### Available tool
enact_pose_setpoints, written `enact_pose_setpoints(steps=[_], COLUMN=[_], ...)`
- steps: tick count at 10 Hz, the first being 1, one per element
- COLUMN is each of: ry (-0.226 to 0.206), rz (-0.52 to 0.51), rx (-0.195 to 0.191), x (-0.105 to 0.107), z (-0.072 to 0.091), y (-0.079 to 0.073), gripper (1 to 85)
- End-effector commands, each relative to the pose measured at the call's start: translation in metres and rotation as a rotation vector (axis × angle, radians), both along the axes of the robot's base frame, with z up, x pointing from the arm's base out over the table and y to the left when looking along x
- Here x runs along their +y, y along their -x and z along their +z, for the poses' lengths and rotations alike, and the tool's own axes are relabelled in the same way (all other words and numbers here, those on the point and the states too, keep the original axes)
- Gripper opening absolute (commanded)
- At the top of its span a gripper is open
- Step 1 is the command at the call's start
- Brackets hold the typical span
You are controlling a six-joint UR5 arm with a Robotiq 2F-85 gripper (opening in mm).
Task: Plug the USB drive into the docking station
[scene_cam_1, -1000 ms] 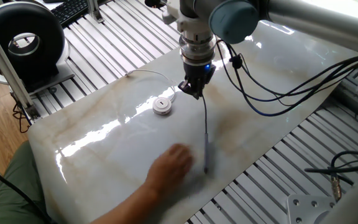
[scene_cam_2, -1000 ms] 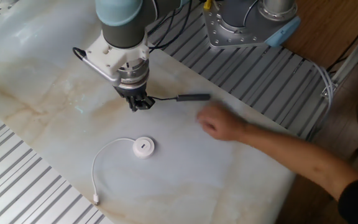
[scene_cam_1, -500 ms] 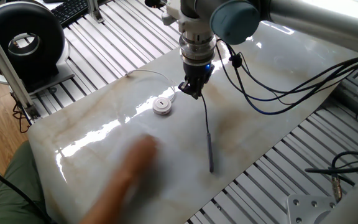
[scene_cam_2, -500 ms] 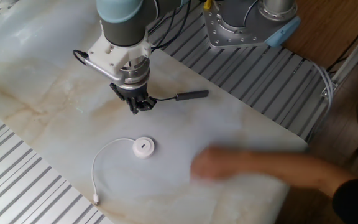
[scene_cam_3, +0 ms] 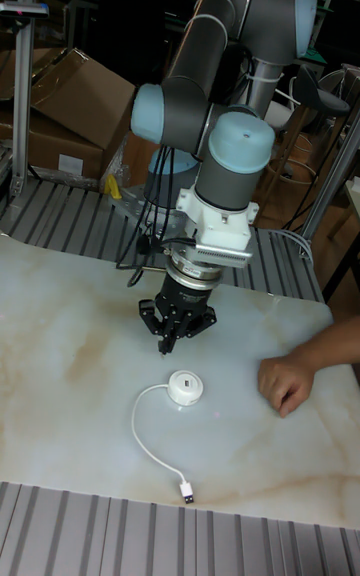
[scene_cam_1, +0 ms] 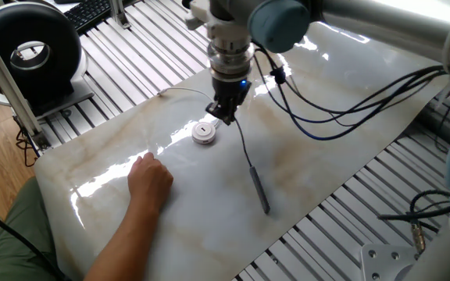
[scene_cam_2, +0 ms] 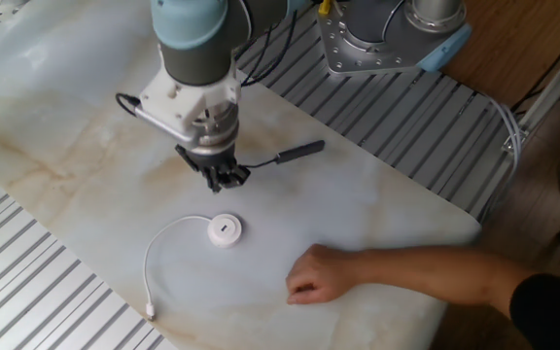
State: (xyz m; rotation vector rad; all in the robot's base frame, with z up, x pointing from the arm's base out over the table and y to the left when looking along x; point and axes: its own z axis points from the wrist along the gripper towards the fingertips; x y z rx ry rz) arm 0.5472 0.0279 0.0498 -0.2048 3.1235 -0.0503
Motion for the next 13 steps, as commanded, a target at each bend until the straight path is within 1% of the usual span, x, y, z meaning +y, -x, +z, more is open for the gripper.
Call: enact_pose_setpoints(steps=[1,2,3,4,5,6,9,13], ry=[-0.015,-0.022,-0.033,-0.035,-0.032,-0.018,-0.068,-0.073], rz=[-0.004,-0.01,-0.021,-0.015,-0.011,-0.011,-0.053,-0.105], rx=[-0.001,-0.001,-0.004,0.007,0.014,0.022,0.016,0.011], x=[0.015,0.02,0.031,0.037,0.037,0.031,0.043,0.043], z=[-0.003,-0.004,-0.005,-0.006,-0.006,-0.005,-0.007,-0.007], y=[-0.016,-0.021,-0.025,-0.025,-0.024,-0.023,-0.029,-0.033], gripper=[1.3,1.3,1.3,1.3,1.3,1.3,1.3,1.3])
